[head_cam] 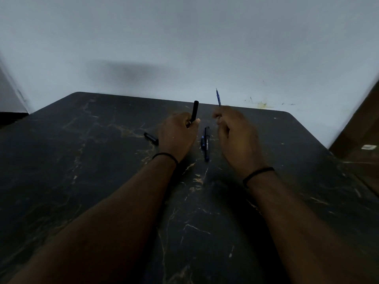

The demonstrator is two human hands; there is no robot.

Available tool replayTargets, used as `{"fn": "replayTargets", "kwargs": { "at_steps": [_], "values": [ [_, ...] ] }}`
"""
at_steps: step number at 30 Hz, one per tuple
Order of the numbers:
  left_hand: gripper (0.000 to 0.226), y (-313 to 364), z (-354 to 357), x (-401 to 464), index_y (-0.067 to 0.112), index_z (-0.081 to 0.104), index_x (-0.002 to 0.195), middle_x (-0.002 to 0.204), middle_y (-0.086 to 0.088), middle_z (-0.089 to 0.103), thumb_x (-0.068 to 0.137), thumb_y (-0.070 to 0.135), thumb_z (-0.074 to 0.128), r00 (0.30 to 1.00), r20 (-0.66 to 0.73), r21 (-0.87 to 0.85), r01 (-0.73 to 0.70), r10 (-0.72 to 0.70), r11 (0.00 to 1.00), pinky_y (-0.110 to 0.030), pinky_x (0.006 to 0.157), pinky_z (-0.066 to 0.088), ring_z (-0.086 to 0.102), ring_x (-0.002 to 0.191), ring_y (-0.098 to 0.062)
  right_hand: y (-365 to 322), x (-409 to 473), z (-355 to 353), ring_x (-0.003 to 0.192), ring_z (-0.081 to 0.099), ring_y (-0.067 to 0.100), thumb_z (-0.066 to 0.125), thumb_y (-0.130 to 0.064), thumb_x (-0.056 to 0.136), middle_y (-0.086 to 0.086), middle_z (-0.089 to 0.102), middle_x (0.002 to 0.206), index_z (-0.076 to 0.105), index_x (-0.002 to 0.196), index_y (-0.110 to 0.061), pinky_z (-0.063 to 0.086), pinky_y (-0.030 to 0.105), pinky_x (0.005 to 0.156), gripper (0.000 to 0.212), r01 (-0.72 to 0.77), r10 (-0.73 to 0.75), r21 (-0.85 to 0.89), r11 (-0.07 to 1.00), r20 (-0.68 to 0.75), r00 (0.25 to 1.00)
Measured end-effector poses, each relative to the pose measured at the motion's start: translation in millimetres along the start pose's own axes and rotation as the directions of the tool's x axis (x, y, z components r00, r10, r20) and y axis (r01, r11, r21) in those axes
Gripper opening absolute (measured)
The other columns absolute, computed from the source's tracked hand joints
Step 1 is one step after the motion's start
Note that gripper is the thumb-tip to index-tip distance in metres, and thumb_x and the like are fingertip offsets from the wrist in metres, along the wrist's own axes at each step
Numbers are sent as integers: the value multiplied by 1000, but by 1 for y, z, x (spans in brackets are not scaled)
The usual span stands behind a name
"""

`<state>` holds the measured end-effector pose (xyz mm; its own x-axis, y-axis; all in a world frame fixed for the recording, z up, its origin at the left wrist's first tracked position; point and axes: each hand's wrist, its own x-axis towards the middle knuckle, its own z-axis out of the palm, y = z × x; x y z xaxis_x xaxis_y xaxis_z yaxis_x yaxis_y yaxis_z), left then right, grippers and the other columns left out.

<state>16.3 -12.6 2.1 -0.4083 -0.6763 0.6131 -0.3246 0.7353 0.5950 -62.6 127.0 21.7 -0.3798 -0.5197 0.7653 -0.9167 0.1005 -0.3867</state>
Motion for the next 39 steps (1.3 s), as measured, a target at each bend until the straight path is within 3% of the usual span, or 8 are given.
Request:
{"fn": "replayTargets", "kwargs": {
  "at_steps": [3, 5, 9, 13, 15, 19, 34, 39],
  "values": [
    [29, 0, 0, 0, 25, 54, 66, 61, 9, 49, 90, 35, 65, 1000, 6, 4, -5, 5, 1000, -26, 52, 39, 48, 56, -8, -1, -1, 4, 104, 64, 20, 46, -7, 94, 6, 70, 118, 65, 129, -15, 52, 31, 92, 40, 0, 0, 51, 999, 3, 1000],
    [28, -1, 1, 0, 23, 56, 66, 62, 7, 52, 90, 35, 65, 1000, 16, 2, -1, 1, 1000, -26, 53, 42, 50, 56, -10, -1, -2, 5, 105, 64, 15, 46, -10, 94, 3, 70, 120, 63, 133, -15, 47, 20, 92, 43, 2, 0, 50, 999, -43, 999],
    [45, -1, 2, 0, 30, 37, 55, 57, 10, 42, 89, 33, 67, 1000, 2, 22, -17, 17, 1000, -23, 48, 29, 41, 51, -4, -1, -2, 6, 114, 62, 14, 54, -7, 94, 3, 68, 127, 62, 134, -14, 45, 15, 99, 41, 28, -13, 96, 995, -149, 989],
    [31, -1, 2, 1, 22, 54, 64, 62, 8, 50, 89, 37, 65, 999, 19, 48, -28, 27, 998, -24, 49, 36, 47, 54, -5, -4, -2, 5, 142, 41, 16, 49, -1, 95, 6, 46, 153, 43, 150, -9, 26, 4, 108, 56, 78, -58, 124, 989, -158, 986],
    [28, -1, 3, 0, 19, 59, 69, 65, 6, 53, 89, 38, 64, 998, 31, 61, -58, 56, 996, -26, 53, 43, 50, 57, -9, -4, 0, 3, 147, 32, 18, 48, 2, 95, 8, 37, 158, 36, 152, -6, 22, 6, 111, 59, 130, -111, 93, 987, -186, 976],
    [30, 1, 3, 0, 25, 51, 66, 68, 7, 50, 90, 36, 64, 993, 59, 93, -110, 105, 990, -28, 54, 42, 49, 58, -10, -3, 0, 2, 149, 28, 16, 47, 2, 95, 9, 34, 160, 34, 153, -4, 22, 11, 114, 59, 147, -132, 59, 987, -199, 971],
    [43, 3, 0, -1, 29, 37, 57, 63, 9, 41, 90, 35, 65, 996, 38, 109, -89, 86, 990, -25, 51, 27, 41, 55, -7, -6, 0, 1, 145, 36, 21, 47, 0, 95, 12, 43, 154, 41, 149, -4, 30, 27, 119, 54, 121, -116, 20, 992, -172, 978],
    [30, 6, -1, -3, 34, 44, 68, 68, 11, 43, 93, 35, 62, 990, 58, 135, -134, 127, 982, -20, 50, 26, 41, 56, -2, -5, 0, 3, 140, 43, 24, 49, 1, 95, 12, 48, 151, 45, 147, -4, 40, 37, 113, 53, 130, -128, 10, 991, -118, 985]
  ]
}}
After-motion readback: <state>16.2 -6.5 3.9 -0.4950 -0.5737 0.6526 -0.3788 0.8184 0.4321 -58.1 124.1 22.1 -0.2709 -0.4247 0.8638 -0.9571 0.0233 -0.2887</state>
